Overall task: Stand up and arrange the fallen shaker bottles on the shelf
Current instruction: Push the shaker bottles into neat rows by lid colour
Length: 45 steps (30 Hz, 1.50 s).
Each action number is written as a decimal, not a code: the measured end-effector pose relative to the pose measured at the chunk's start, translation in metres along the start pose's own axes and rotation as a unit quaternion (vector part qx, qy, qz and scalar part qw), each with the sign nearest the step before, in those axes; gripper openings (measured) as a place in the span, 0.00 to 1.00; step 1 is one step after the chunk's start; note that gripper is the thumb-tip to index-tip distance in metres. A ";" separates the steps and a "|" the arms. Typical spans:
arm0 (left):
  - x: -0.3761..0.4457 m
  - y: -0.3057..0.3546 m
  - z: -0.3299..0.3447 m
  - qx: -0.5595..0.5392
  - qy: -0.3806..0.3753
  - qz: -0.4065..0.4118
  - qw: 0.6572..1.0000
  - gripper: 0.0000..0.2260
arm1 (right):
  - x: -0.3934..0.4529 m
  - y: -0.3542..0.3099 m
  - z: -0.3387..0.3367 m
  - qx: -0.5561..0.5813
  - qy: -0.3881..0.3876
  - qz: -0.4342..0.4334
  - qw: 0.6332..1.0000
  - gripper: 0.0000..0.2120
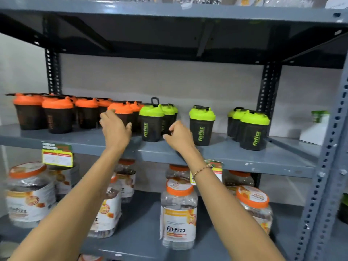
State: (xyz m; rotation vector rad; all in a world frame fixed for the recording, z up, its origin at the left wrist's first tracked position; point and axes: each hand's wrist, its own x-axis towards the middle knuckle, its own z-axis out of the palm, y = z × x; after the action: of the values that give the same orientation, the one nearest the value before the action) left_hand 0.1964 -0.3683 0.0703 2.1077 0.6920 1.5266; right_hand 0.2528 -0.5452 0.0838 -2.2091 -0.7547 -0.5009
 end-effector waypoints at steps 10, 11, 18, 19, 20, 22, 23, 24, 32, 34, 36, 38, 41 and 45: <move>0.064 -0.059 0.001 -0.067 -0.264 -0.110 0.956 0.48 | 0.041 -0.045 0.071 0.039 -0.013 0.144 0.989 0.45; 0.064 -0.060 0.004 -0.068 -0.272 -0.109 0.954 0.47 | 0.042 -0.046 0.074 0.040 -0.005 0.151 0.988 0.45; 0.057 -0.070 0.012 -0.029 -0.274 -0.046 0.960 0.35 | 0.040 -0.029 0.069 0.030 0.047 0.178 0.982 0.40; 0.056 -0.070 0.012 -0.030 -0.274 -0.043 0.960 0.35 | 0.039 -0.026 0.069 0.034 0.056 0.184 0.981 0.39; 0.056 -0.070 0.012 -0.032 -0.275 -0.041 0.960 0.35 | 0.038 -0.024 0.069 0.035 0.061 0.187 0.980 0.38; 0.055 -0.070 0.012 -0.039 -0.277 -0.043 0.959 0.34 | 0.037 -0.023 0.070 0.031 0.055 0.188 0.980 0.36; 0.055 -0.070 0.011 -0.042 -0.279 -0.045 0.958 0.34 | 0.037 -0.023 0.070 0.031 0.049 0.190 0.980 0.36; 0.055 -0.071 0.011 -0.043 -0.280 -0.047 0.958 0.34 | 0.037 -0.023 0.070 0.032 0.046 0.191 0.980 0.36; 0.057 -0.073 0.005 -0.061 -0.294 -0.054 0.952 0.34 | 0.038 -0.024 0.071 0.028 0.035 0.197 0.979 0.39; 0.057 -0.073 0.006 -0.057 -0.295 -0.046 0.953 0.34 | 0.039 -0.023 0.070 0.029 0.040 0.199 0.979 0.39; 0.057 -0.072 0.008 -0.055 -0.297 -0.039 0.953 0.33 | 0.039 -0.021 0.070 0.029 0.045 0.198 0.979 0.38; 0.055 -0.073 0.008 -0.054 -0.298 -0.036 0.952 0.32 | 0.038 -0.021 0.071 0.034 0.046 0.199 0.978 0.38; 0.054 -0.073 0.007 -0.059 -0.297 -0.040 0.952 0.33 | 0.037 -0.021 0.071 0.037 0.046 0.202 0.978 0.38; 0.055 -0.072 0.006 -0.065 -0.296 -0.044 0.952 0.32 | 0.037 -0.021 0.071 0.038 0.046 0.199 0.978 0.37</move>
State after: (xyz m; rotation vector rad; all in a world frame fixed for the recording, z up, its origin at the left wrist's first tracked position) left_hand 0.2064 -0.2787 0.0645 2.2282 0.4399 0.7912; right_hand 0.2760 -0.4666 0.0685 -2.1743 -0.2653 -0.3614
